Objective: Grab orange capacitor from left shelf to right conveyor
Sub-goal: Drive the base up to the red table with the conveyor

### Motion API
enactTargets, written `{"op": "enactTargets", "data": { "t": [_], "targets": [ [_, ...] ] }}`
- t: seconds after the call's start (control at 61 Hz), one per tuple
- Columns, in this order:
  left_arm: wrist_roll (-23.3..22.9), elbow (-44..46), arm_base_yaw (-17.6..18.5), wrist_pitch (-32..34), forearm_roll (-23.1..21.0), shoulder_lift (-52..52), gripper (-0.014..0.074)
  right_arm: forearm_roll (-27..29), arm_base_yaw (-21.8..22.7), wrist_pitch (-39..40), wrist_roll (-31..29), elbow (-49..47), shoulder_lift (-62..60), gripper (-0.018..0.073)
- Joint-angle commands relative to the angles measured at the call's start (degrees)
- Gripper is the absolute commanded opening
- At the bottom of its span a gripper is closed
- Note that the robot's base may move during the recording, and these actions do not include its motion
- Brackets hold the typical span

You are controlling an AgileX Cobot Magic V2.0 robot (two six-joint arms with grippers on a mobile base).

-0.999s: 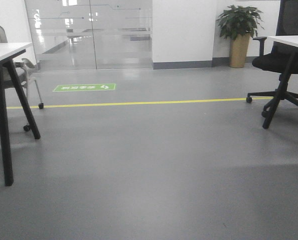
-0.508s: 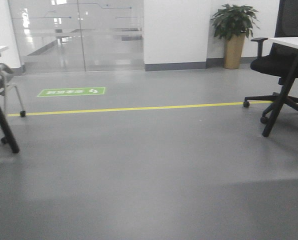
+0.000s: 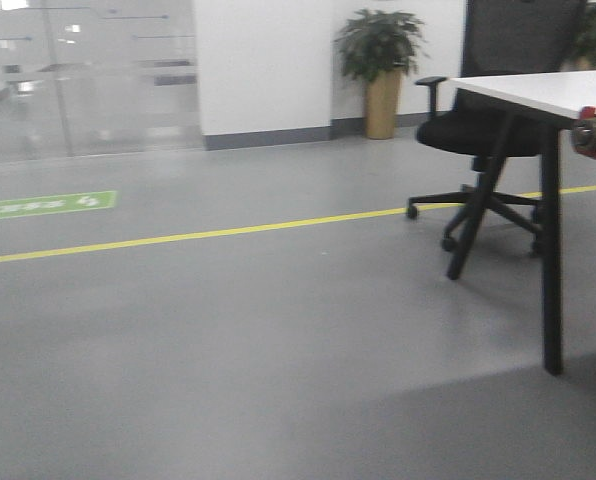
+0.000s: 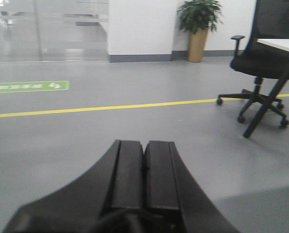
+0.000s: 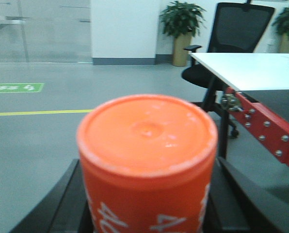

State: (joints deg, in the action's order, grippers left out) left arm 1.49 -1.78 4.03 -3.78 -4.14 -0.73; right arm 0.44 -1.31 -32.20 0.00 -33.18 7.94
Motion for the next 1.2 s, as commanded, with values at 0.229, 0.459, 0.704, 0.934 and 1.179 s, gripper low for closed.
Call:
{"op": "enactTargets", "data": {
  "t": [0.229,0.459,0.704,0.934,1.179],
  "targets": [
    [-0.1,0.2,0.2,5.2,-0.1,-0.6,-0.0127,-0.4,0.3,5.1,-0.7,-1.9,0.8,0.0056],
    [-0.1,0.2,0.2,5.2,-0.1,-0.6,-0.0127,-0.4,0.3,5.1,-0.7,-1.9,0.8,0.0056],
    [-0.1,0.2,0.2,5.2,-0.1,-0.6,-0.0127,-0.4,0.3,5.1,-0.7,-1.9,0.8,0.0056],
    [-0.1,0.2,-0.2,5.2,-0.1,-0.6,-0.0127,-0.4,0.3,5.1,-0.7,-1.9,0.8,0.0056],
    [-0.1,0.2,-0.2,5.2,-0.1,-0.6,-0.0127,-0.4,0.3,5.1,-0.7,-1.9,0.8,0.0056]
  ]
}}
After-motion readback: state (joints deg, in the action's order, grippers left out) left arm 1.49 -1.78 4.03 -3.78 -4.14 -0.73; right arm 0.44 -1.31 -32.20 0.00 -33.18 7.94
